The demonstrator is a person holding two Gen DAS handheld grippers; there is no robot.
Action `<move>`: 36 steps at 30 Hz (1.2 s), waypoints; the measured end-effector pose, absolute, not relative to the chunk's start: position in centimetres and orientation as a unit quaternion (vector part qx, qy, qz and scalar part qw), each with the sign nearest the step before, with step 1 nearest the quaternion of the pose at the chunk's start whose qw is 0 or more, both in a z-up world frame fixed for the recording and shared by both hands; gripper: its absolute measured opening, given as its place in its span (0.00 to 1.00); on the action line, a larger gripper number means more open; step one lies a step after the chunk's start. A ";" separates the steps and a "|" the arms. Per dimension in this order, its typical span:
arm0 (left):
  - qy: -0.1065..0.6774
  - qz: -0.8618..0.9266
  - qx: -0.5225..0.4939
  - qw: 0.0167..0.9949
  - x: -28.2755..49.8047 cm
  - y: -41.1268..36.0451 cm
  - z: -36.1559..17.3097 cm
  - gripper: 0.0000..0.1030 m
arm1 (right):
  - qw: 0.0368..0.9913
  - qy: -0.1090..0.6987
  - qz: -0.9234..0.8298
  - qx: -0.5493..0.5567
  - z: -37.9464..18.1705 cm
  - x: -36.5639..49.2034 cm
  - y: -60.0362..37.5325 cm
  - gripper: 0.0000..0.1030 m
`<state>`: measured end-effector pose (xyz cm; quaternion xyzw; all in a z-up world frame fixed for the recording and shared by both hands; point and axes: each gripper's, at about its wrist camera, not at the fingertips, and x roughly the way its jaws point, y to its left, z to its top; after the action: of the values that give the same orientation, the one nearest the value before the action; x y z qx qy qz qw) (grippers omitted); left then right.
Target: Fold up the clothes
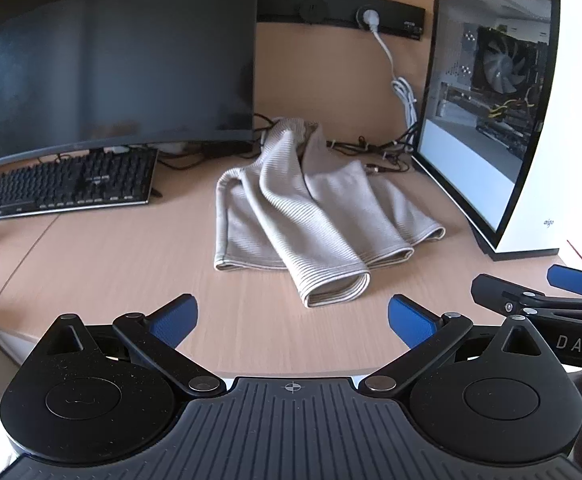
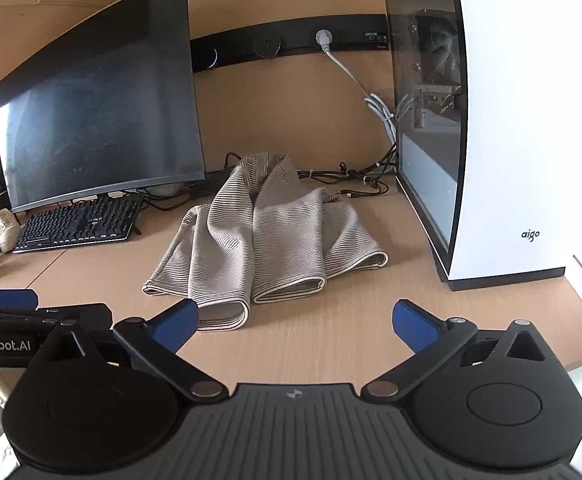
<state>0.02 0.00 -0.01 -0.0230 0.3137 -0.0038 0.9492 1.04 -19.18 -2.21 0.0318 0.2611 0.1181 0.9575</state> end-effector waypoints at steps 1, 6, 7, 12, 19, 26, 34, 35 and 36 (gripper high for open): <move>0.314 -0.005 -0.023 0.949 0.1 0.0 0.0 1.00 | 0.958 0.260 0.117 0.030 -2.2 1.1 -19.1 1.00; 0.316 -0.009 -0.021 0.949 0.3 -0.1 -0.1 1.00 | 0.957 0.263 0.117 0.030 -2.5 1.4 -18.8 1.00; 0.316 -0.010 -0.021 0.949 0.3 -0.1 -0.1 1.00 | 0.957 0.262 0.117 0.031 -2.5 1.3 -18.7 1.00; 0.314 -0.007 -0.017 0.949 0.7 -0.2 -0.1 1.00 | 0.956 0.269 0.115 0.035 -2.6 1.8 -19.0 1.00; 0.317 -0.004 -0.021 0.948 0.3 0.0 0.0 1.00 | 0.954 0.274 0.119 0.036 -2.8 2.2 -18.7 1.00; 0.322 0.000 -0.024 0.946 0.3 0.3 -0.1 1.00 | 0.953 0.275 0.122 0.035 -2.9 2.1 -18.4 1.00; 0.326 0.004 -0.025 0.945 0.2 0.3 -0.2 1.00 | 0.952 0.277 0.123 0.035 -2.9 2.2 -18.3 1.00; 0.327 0.005 -0.025 0.945 0.2 0.3 -0.1 1.00 | 0.952 0.278 0.123 0.035 -2.9 2.2 -18.3 1.00; 0.327 0.006 -0.025 0.945 0.2 0.2 -0.1 1.00 | 0.952 0.278 0.123 0.035 -2.9 2.1 -18.2 1.00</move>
<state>0.22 0.23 -0.09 -0.0249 0.3268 0.0057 0.9447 2.13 -18.23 -2.91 0.0352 0.2781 0.1233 0.9519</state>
